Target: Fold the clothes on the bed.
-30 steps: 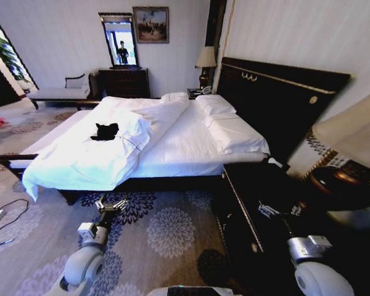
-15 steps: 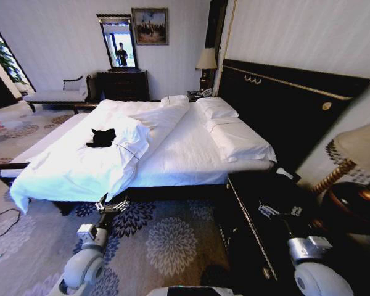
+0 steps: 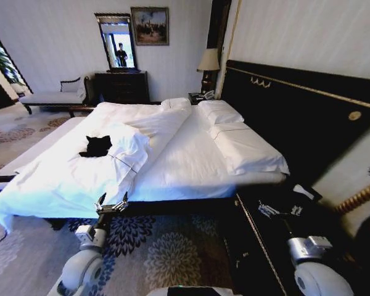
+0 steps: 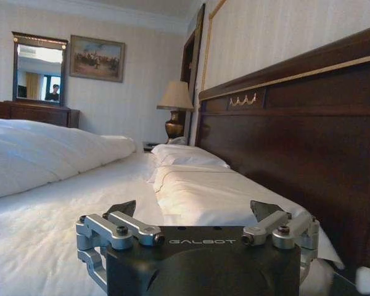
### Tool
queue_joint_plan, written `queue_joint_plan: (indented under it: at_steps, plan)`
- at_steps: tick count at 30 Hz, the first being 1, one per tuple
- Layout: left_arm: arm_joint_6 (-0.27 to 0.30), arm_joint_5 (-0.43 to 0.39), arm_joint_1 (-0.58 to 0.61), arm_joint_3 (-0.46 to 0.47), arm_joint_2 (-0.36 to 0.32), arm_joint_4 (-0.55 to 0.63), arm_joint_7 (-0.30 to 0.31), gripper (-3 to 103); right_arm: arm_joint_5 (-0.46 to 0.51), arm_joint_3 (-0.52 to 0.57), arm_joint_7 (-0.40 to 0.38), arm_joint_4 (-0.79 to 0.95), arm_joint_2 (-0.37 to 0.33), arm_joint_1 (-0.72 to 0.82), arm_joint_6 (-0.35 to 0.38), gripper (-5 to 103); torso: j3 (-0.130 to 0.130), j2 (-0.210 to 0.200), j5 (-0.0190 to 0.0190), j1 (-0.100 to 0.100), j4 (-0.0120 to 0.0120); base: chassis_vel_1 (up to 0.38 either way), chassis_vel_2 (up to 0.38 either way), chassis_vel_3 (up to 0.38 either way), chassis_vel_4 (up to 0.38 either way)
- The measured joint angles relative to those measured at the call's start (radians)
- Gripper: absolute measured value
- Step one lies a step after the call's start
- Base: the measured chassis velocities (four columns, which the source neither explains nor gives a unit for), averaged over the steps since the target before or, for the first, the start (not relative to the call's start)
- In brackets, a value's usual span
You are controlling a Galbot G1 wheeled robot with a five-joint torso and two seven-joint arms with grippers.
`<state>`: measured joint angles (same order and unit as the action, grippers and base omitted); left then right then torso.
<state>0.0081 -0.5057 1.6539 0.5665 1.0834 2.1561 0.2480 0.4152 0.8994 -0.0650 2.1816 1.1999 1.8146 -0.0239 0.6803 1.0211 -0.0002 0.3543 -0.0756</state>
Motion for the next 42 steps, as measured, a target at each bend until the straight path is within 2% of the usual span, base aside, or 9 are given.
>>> queue_joint_plan:
  at_steps: [31, 42]
  plan:
    - [-0.007, -0.004, 0.024, 0.009, 0.005, 0.022, -0.004, 100, 0.014, -0.017, -0.022, -0.003, 0.016, -0.013, 0.017, 100, 0.0, 0.0, 0.0004, 0.0, 0.0003, -0.224, 0.229, 0.229, -0.226]
    - [-0.006, -0.003, 0.019, 0.008, 0.004, 0.012, -0.004, 100, 0.013, -0.023, -0.045, -0.016, 0.015, -0.025, 0.022, 100, 0.0, 0.0, 0.0004, 0.0, 0.0002, -0.076, 0.073, 0.076, -0.069]
